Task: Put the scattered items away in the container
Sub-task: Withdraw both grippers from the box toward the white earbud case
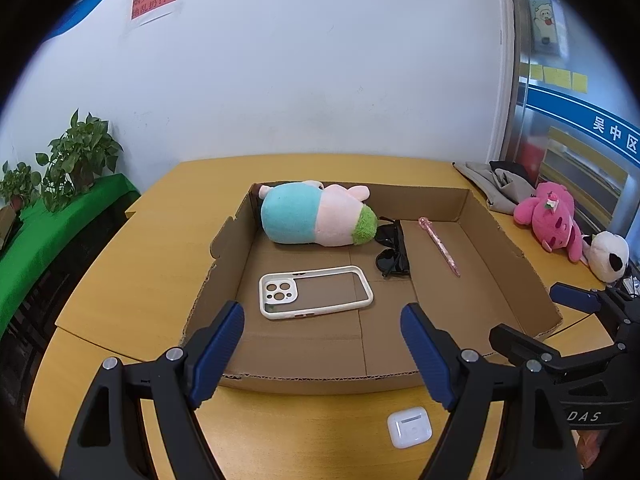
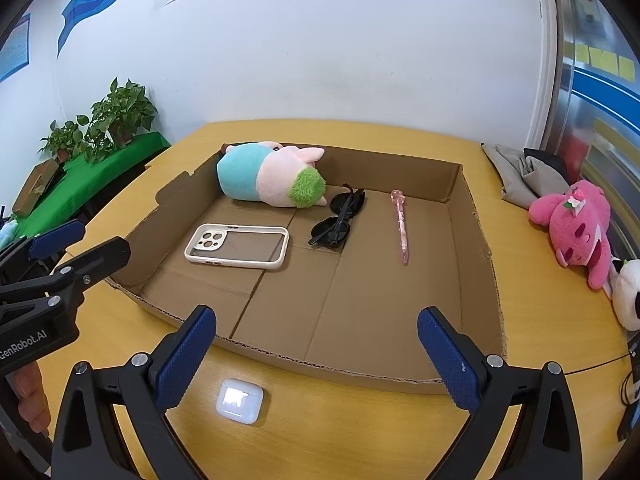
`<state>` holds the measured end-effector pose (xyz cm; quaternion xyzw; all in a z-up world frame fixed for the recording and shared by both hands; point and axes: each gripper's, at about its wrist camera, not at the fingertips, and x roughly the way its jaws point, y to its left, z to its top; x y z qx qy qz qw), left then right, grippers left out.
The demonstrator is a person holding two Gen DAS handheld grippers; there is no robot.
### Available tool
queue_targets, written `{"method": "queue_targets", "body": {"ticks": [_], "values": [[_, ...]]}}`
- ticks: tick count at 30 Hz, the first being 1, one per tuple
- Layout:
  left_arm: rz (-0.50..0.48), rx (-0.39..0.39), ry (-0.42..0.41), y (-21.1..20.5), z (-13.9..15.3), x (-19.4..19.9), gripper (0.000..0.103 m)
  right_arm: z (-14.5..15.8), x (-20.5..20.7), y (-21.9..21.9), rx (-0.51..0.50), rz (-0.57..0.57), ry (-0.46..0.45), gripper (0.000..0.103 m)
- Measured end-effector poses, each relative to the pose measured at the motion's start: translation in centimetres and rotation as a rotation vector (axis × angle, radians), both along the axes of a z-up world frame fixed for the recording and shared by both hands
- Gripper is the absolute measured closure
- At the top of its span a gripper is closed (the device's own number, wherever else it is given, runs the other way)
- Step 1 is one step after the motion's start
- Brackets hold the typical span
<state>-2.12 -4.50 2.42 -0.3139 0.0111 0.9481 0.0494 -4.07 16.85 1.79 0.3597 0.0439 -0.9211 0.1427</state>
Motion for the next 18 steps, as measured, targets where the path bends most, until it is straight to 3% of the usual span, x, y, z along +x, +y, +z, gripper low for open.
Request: {"method": "queue_targets", "body": {"ticks": [18], "values": [[-0.041, 0.028, -0.054, 0.0, -1.8, -0.5, 0.022, -1.2, -0.4, 0.1, -0.005, 0.001, -0.034, 0.001]]}}
